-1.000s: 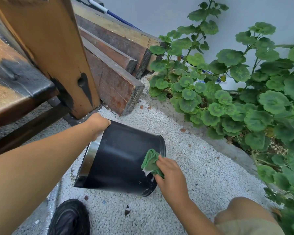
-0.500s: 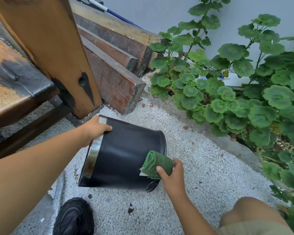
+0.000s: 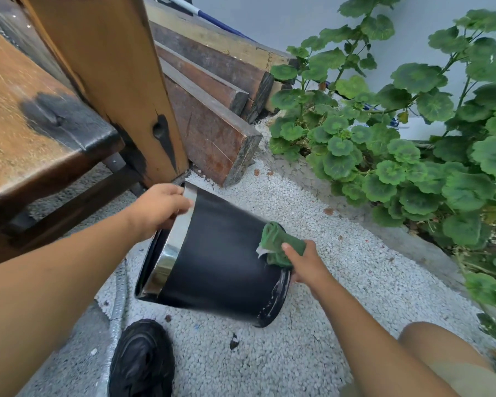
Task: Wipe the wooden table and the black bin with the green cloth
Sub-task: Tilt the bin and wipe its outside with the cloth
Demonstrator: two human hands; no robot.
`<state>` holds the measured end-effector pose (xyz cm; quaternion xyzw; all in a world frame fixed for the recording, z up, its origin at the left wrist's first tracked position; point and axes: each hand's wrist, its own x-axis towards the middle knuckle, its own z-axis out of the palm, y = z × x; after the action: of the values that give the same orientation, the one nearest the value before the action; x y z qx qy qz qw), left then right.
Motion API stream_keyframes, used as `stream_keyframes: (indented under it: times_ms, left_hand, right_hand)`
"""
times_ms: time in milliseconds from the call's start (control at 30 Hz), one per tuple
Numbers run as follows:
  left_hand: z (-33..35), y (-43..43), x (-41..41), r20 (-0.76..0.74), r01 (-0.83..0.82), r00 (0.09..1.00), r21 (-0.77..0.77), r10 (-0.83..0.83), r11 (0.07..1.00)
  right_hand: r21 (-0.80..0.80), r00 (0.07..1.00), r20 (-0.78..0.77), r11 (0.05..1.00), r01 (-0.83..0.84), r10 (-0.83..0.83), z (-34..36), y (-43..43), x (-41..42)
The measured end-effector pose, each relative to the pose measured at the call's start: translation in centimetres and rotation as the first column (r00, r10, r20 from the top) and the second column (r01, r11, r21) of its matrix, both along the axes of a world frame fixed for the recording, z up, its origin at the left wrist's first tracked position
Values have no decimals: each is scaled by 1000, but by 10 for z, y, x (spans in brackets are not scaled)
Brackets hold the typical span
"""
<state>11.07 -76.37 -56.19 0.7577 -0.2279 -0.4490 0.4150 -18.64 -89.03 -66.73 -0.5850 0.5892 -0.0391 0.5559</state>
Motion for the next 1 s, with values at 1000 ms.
stream_keyframes:
  times_ms: [1000]
  left_hand:
    - [-17, -46, -16, 116, 62, 989, 196, -86, 979]
  right_hand:
    - [-434, 793, -389, 666, -606, 469, 0, -42, 28]
